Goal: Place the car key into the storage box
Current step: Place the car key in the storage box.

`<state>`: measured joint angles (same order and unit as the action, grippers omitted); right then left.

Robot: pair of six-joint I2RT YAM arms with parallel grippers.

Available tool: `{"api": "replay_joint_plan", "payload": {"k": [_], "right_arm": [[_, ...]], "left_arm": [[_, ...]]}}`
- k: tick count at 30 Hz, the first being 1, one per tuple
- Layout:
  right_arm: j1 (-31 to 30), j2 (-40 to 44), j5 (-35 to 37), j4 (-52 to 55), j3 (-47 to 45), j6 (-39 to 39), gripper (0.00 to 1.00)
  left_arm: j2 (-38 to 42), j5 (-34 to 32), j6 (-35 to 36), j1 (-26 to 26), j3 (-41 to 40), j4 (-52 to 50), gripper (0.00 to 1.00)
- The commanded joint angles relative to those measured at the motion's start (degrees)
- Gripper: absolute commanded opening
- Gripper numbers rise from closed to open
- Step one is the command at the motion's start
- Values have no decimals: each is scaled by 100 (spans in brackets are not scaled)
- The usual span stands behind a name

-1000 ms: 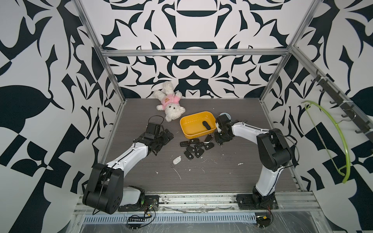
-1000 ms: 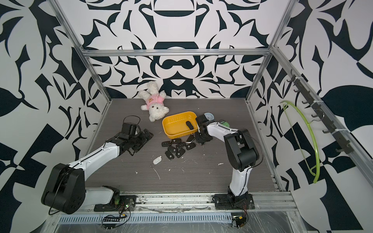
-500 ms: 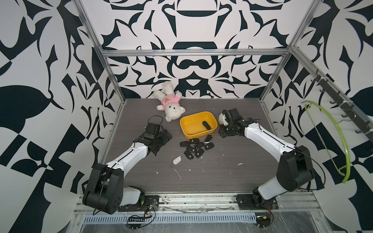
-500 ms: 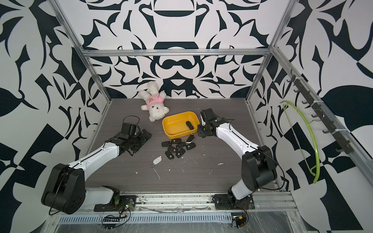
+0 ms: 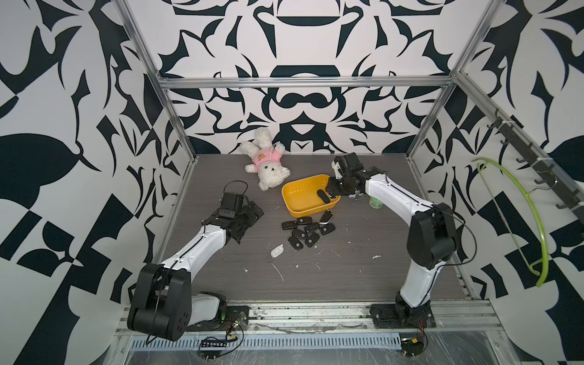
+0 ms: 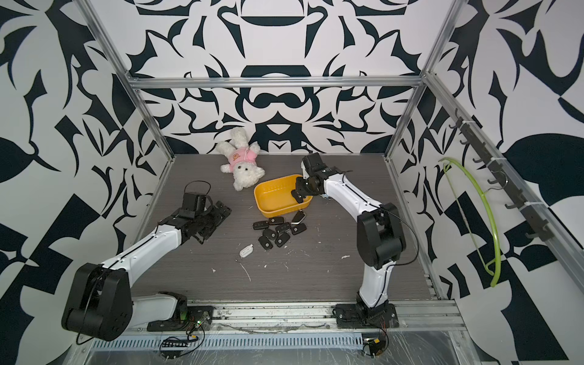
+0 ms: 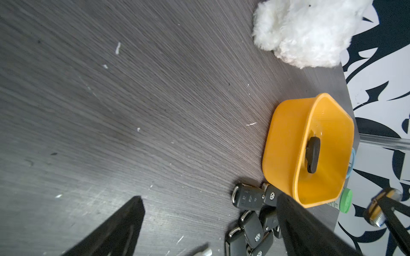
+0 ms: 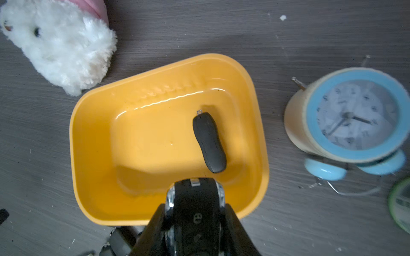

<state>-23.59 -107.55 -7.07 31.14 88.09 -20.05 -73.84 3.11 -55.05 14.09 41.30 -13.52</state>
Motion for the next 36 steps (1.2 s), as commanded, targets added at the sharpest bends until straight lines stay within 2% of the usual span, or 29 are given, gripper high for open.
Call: {"api": "replay_joint_plan", "payload": {"k": [1,9,14,20,28,35,36], "right_arm": [[-164,-367,-148,-81,564,-77,0],[-315,-1470,-68,126,1615,-51,0],[-518,-2007,547,626,2146,240,0],[-665,-2268,1164,831,2358,413,0],[-727,-2555,1515,1174,2638,656,0],[-742,-2553,1156,1108,2639,688,44],[-737,-2531,1122,1064,2650,672,45]], "left_arm": [[264,126,125,-90,-142,-204,100],[421,131,227,-239,-252,-292,99],[537,122,258,-305,-354,-304,99],[494,176,258,-336,-350,-309,99],[467,226,264,-336,-344,-292,99],[423,509,751,-336,-203,-467,99],[431,516,835,-336,-175,-525,99]]}}
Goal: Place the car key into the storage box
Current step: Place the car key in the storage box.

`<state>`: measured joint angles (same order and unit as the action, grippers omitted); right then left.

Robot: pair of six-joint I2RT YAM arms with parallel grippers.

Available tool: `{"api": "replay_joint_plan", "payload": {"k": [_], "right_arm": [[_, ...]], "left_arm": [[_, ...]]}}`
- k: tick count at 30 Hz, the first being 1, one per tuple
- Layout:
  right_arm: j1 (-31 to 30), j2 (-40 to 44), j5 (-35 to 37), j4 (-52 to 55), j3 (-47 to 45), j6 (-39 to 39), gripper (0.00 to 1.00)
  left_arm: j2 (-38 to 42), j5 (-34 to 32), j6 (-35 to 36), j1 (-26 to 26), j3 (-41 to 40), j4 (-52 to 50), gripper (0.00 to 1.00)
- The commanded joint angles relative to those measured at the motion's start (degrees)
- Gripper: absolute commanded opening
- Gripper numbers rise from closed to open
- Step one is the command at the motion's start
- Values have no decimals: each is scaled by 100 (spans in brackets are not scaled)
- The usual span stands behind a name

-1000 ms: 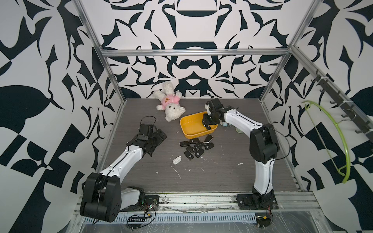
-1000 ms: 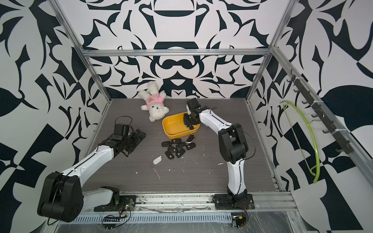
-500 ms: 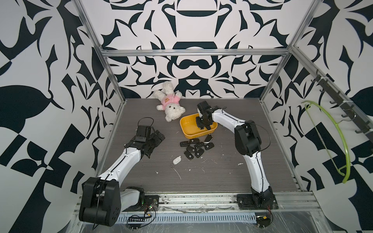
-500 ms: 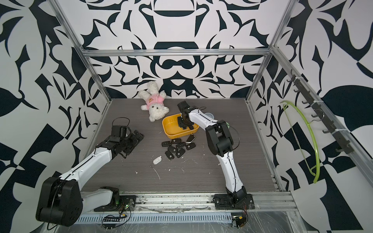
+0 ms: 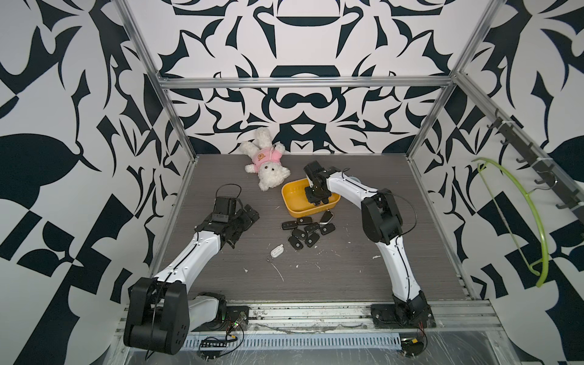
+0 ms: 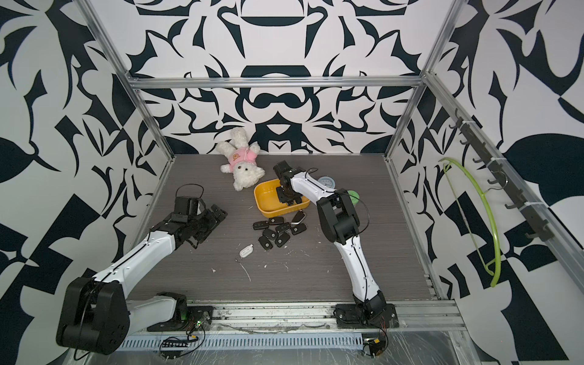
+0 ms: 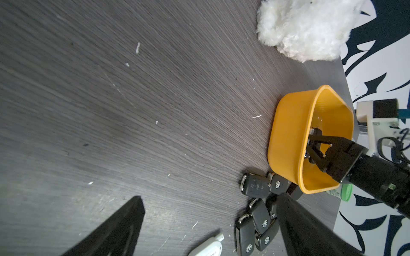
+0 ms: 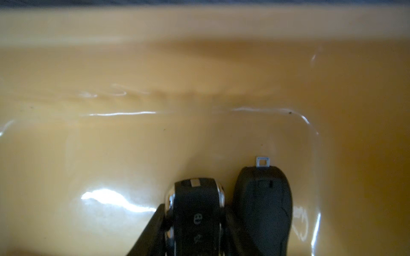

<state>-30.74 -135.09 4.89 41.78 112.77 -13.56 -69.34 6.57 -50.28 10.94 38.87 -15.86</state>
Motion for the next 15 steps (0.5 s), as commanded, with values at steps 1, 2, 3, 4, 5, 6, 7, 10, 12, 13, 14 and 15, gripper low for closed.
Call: {"api": "replay_joint_plan", "payload": {"k": [1,2,3,4,5,6,7,10,12,13,14,15], "right_arm": [[-20,242,-122,-35,198,-7,45],[-28,264,-161,-55,229,-31,46],[-21,295,-170,-56,267,-32,47],[-21,325,-178,-56,311,-37,49],[-21,354,-189,-56,368,-36,51],[-21,389,-202,-44,419,-41,51],[-25,453,-215,-30,468,-35,51],[-23,799,-260,-93,395,-89,51],[-25,1140,-295,-244,147,-150,51],[-28,1344,-320,-346,-34,-186,51],[-28,1580,-354,-455,-242,-222,51],[-22,1786,-381,-543,-441,-258,51]], "left_arm": [[-14,188,456,-16,97,-355,99],[-5,210,570,-21,137,-418,99],[-1,214,649,-17,175,-488,99],[5,248,755,-21,212,-557,99],[8,269,856,-19,247,-640,99],[17,312,928,-13,274,-697,99],[24,393,987,-13,298,-761,99],[66,516,1261,92,375,-993,99],[116,438,1422,226,438,-1187,99],[141,336,1490,319,469,-1290,99],[171,209,1549,430,511,-1399,100],[184,122,1605,521,539,-1484,100]]}}
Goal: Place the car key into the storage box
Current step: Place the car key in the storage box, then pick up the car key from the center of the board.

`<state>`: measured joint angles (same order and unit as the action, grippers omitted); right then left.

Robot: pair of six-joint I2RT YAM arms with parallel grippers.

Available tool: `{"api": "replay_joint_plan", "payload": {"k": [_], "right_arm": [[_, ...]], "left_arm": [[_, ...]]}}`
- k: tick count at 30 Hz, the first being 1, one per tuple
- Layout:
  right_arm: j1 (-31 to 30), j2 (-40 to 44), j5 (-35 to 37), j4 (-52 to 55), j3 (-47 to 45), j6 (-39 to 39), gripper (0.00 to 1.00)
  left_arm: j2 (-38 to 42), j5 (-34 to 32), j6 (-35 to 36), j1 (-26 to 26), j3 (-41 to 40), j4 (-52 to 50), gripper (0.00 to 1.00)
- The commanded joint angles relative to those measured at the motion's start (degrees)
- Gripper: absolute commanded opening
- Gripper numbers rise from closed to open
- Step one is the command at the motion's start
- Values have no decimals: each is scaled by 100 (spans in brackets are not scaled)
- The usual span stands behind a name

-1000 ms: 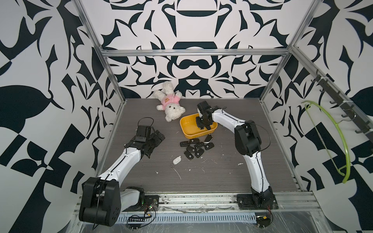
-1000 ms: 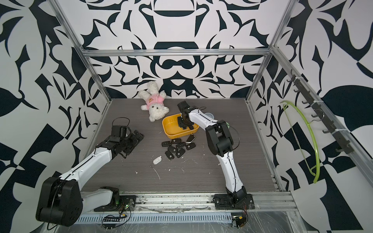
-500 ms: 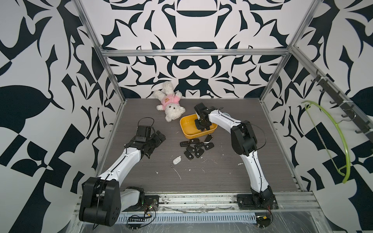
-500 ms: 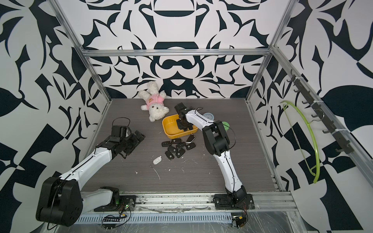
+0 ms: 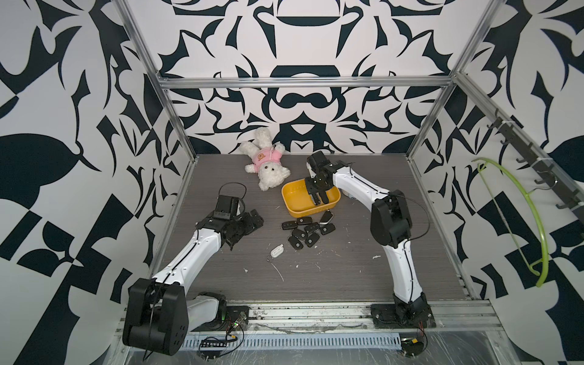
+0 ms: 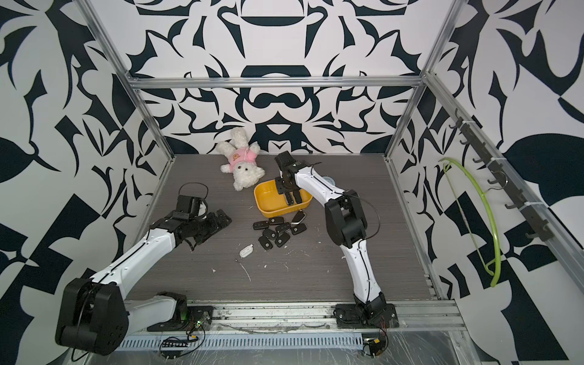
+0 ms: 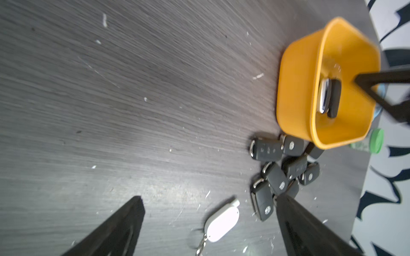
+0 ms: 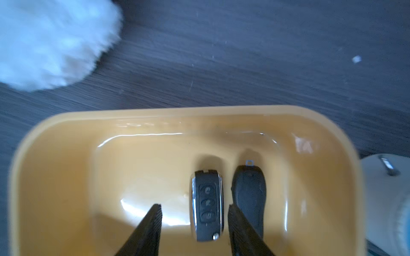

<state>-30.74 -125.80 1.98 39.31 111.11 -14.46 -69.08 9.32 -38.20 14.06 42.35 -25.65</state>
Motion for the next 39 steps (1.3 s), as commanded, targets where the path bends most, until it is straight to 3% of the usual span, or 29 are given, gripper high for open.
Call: {"api": "replay_joint_plan", "payload": {"k": [1,3,5,6,12,20,28,39], "right_arm": [[-26,1094,-117,-379,-512,-214,52],[-28,1535,-164,-489,-954,-299,64],[-21,2045,-202,-598,-1506,-405,89],[-24,2269,-234,-697,-1806,-481,97],[-22,3701,-347,-858,-3569,-985,100],[-271,5202,-461,-1467,-5483,-2291,100],[-617,5257,-297,-1045,-5385,-2430,100],[-639,5417,-146,-1101,-5603,-2654,100]], "left_arm": [[166,-245,463,320,237,-596,99],[165,-396,585,508,303,-777,100],[123,-459,759,683,369,-917,100],[100,-466,823,766,394,-954,100],[-272,-631,1211,1478,597,-1171,93],[-1090,-1000,1546,2482,859,-998,80],[-1910,-1449,1805,3131,1196,-972,73],[-2334,-1744,2224,3173,1293,-1035,69]]}}
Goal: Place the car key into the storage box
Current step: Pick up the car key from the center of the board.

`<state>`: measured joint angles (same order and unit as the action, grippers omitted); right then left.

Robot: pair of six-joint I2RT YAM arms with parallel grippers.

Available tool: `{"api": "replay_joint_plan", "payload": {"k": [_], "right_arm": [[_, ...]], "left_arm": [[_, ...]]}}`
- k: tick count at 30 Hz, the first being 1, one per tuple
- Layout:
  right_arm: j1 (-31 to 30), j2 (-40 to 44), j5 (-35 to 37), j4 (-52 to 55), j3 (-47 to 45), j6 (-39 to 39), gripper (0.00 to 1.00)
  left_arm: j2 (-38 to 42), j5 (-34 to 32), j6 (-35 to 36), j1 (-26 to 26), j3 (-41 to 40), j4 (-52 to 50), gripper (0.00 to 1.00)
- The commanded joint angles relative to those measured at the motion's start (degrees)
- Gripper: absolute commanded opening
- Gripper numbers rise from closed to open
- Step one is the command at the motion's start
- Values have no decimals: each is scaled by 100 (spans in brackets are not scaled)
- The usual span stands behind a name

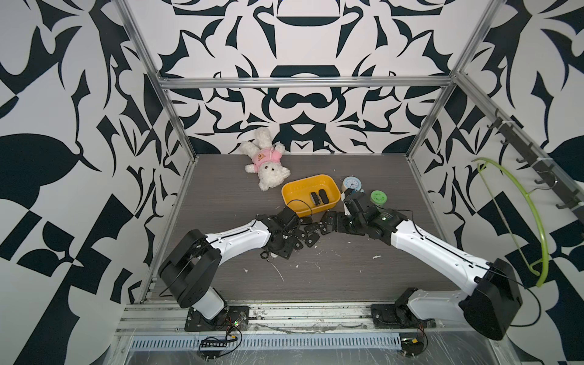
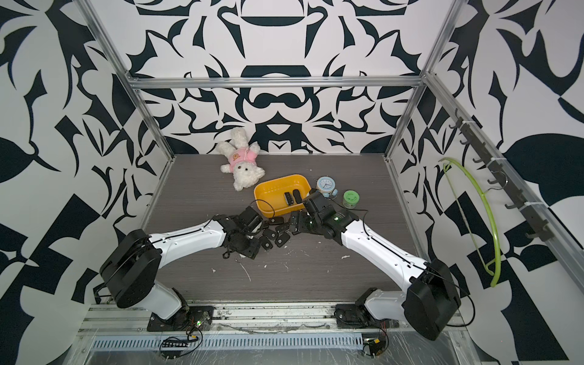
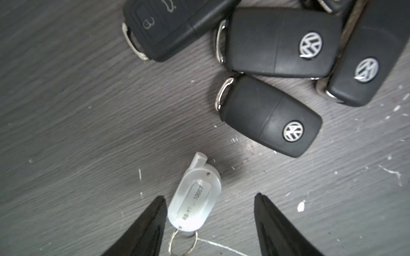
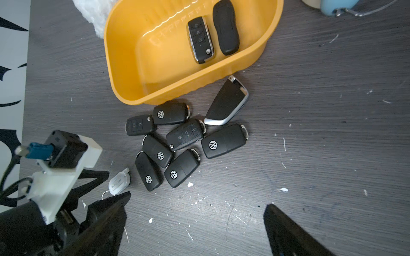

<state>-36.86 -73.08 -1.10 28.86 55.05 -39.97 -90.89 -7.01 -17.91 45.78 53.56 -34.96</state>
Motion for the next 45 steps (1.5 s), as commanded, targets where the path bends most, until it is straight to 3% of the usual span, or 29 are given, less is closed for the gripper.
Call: {"api": "replay_joint_plan", "payload": {"k": [1,6,10,22,29,42,45], "right_arm": [[-23,145,163,-54,14,-98,100],[-39,114,203,-22,27,-81,100],[-32,136,292,13,39,-54,100],[-32,214,444,64,33,-27,100],[-32,319,570,100,-36,-16,100],[-33,363,637,107,-86,2,100],[-32,373,647,122,-91,6,100]], "left_arm": [[-181,-158,207,1,209,-119,69],[-409,-302,209,1,356,-252,68],[-532,-198,107,10,348,-355,63],[-761,156,-146,72,231,-370,63],[-603,247,-367,166,159,-403,61],[-869,-11,-528,238,258,-584,47],[-917,-7,-529,238,272,-566,38]]}}
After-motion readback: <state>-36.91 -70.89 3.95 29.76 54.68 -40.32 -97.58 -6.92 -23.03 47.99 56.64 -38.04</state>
